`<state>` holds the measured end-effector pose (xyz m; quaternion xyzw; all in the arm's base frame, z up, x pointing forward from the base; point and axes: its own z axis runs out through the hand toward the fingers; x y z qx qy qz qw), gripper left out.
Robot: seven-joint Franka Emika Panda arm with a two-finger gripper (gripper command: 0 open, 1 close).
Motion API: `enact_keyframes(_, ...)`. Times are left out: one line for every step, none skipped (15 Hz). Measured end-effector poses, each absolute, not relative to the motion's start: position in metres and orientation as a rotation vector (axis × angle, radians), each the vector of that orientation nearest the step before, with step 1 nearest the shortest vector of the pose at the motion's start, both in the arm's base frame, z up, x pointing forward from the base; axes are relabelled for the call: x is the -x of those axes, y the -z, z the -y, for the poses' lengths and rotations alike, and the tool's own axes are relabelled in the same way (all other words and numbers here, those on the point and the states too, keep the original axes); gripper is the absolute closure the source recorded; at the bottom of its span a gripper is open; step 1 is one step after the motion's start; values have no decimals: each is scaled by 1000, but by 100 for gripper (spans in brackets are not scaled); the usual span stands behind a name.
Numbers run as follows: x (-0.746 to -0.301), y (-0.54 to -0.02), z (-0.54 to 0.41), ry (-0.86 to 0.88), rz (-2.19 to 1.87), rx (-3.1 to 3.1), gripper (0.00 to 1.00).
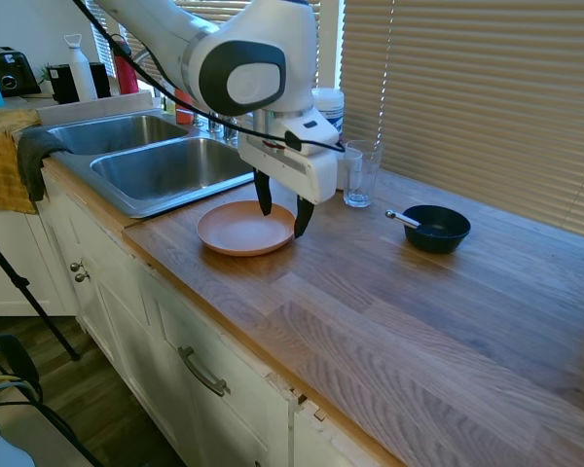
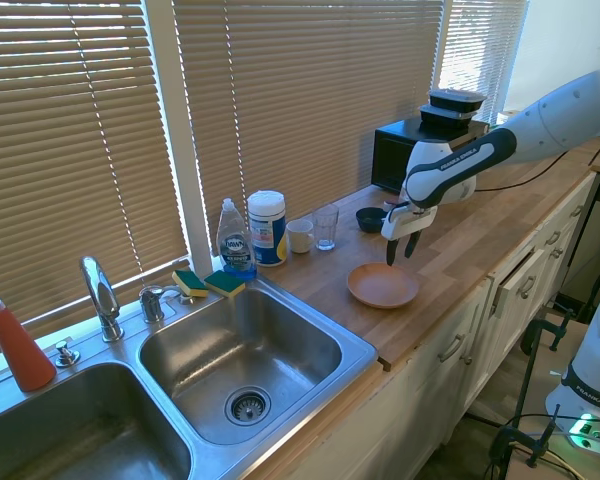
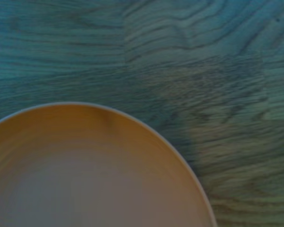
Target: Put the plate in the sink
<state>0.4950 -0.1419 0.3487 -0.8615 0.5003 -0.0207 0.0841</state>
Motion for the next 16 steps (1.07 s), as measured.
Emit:
enact_keyframes(-498,-339,145,24,-1461,2558,0)
enact_keyframes(-501,-331,147,-13,-1427,2547,0)
enact_keyframes(-501,-325,147,-47,-1403,2543,0)
enact_keyframes(-501,-321,147,-72,-1391,2544,100)
enact_keyframes(-500,-318,146,-89,-1384,2545,100)
enact_keyframes(-500,-318,146,-101,-1375,2545,100)
enact_keyframes(-499,-317,144,-116,-1362,2546,100)
enact_keyframes(-498,-316,143,-123,-1354,2548,100)
enact_keyframes(-498,-316,142,-131,-1346,2550,100)
enact_keyframes(-498,-316,140,-139,-1337,2551,100)
enact_keyframes(-498,-316,139,-144,-1329,2553,100)
enact_keyframes(-499,-315,139,-147,-1323,2554,100)
enact_keyframes(-499,-316,139,-153,-1315,2554,100)
enact_keyframes(-500,-316,139,-158,-1306,2553,100)
enact_keyframes(-501,-316,139,-160,-1301,2552,100)
enact_keyframes(-502,-315,139,-164,-1298,2550,100)
